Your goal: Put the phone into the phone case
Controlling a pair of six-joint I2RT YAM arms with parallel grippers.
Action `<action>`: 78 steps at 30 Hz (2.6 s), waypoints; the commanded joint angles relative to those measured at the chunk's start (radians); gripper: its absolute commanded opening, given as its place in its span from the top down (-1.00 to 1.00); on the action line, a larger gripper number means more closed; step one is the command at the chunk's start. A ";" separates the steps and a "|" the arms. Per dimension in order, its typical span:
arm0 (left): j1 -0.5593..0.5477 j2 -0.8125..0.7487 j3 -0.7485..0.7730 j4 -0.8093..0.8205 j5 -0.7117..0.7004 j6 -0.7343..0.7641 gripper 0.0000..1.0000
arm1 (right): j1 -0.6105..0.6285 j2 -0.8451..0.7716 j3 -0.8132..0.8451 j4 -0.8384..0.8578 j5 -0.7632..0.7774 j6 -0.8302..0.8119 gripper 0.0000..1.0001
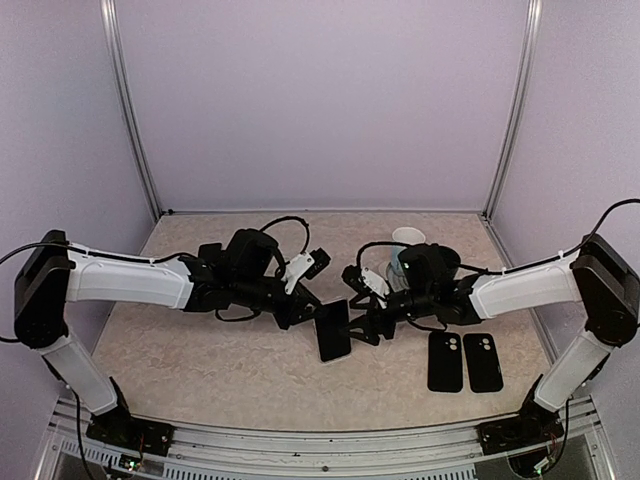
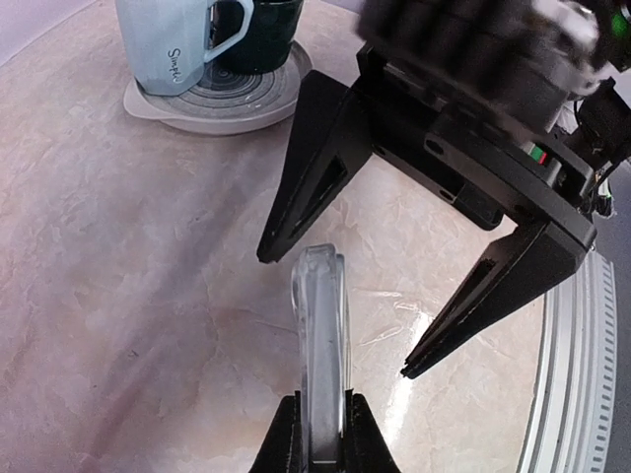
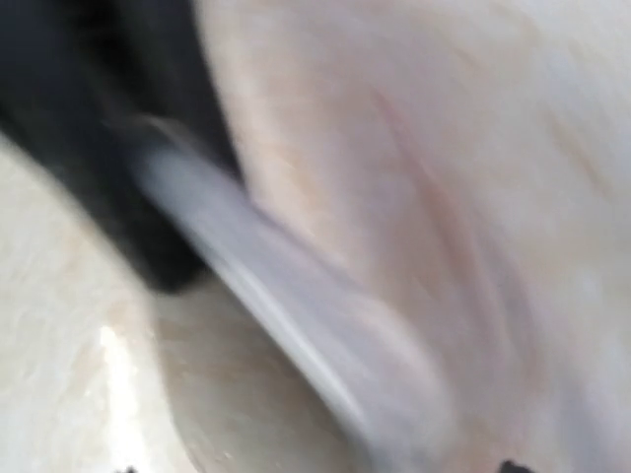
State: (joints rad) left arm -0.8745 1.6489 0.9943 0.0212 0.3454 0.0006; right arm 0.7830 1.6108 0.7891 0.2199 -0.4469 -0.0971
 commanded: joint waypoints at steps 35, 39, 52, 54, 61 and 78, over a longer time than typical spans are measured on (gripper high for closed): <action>-0.023 -0.152 -0.058 0.020 0.013 0.066 1.00 | -0.016 0.194 0.030 0.302 -0.446 -0.097 1.00; -0.008 -0.164 -0.037 -0.002 -0.048 0.029 -0.18 | -0.021 0.149 0.055 0.217 -0.382 -0.049 1.00; 0.237 -0.218 0.065 -0.218 -0.512 -0.290 -0.90 | -0.140 0.377 0.538 -0.254 -0.131 0.418 1.00; 0.260 -0.190 0.081 -0.274 -0.536 -0.316 -0.90 | -0.146 0.441 0.617 -0.304 -0.159 0.434 1.00; 0.275 -0.171 0.056 -0.314 -0.528 -0.333 -0.90 | -0.166 0.587 0.813 -0.440 -0.224 0.461 1.00; 0.293 -0.149 0.043 -0.331 -0.528 -0.327 -0.90 | -0.174 0.754 1.014 -0.575 0.061 0.477 0.60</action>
State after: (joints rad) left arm -0.5922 1.4868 1.0458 -0.2932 -0.1669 -0.3187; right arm 0.6109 2.3734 1.8671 -0.3214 -0.4885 0.3878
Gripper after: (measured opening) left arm 0.951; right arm 0.203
